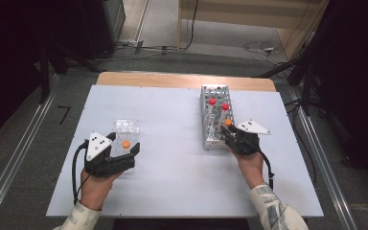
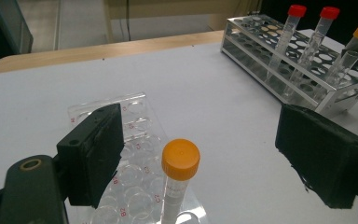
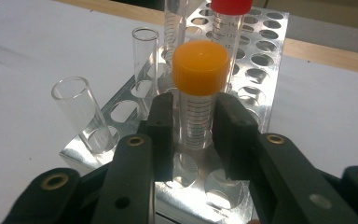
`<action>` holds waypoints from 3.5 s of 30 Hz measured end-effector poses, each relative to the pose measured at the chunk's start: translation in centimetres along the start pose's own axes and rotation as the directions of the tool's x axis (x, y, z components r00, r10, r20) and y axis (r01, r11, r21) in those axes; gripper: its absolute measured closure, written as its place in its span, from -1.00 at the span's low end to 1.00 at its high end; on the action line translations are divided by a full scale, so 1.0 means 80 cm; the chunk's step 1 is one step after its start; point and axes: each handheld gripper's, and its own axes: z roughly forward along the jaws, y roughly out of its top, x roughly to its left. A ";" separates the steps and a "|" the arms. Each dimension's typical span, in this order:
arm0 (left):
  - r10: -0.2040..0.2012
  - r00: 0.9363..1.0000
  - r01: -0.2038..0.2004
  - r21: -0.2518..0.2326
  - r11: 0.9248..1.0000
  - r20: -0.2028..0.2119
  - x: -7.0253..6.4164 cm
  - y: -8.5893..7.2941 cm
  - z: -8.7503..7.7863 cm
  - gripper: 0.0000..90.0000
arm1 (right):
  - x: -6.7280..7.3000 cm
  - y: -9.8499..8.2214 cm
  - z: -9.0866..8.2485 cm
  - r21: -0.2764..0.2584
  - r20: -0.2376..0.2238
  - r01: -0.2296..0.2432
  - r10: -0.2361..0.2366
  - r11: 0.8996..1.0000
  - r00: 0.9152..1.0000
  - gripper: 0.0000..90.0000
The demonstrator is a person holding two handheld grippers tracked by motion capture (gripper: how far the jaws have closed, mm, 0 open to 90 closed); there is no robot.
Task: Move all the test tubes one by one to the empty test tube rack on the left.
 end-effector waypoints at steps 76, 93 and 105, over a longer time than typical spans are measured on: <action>0.009 0.999 -0.009 0.008 1.000 0.032 -0.013 -0.001 0.002 -0.65 | 0.097 0.004 -0.065 -0.019 -0.253 0.102 -0.103 0.995 0.962 0.59; 0.025 0.997 -0.026 0.008 1.000 0.070 -0.029 0.000 0.004 -0.65 | 0.137 0.010 -0.044 -0.014 -0.318 0.151 -0.147 0.988 0.937 0.60; 0.027 0.995 -0.027 0.002 1.000 0.096 -0.037 0.002 0.005 -0.65 | 0.158 0.015 -0.031 -0.015 -0.347 0.177 -0.171 0.984 0.922 0.59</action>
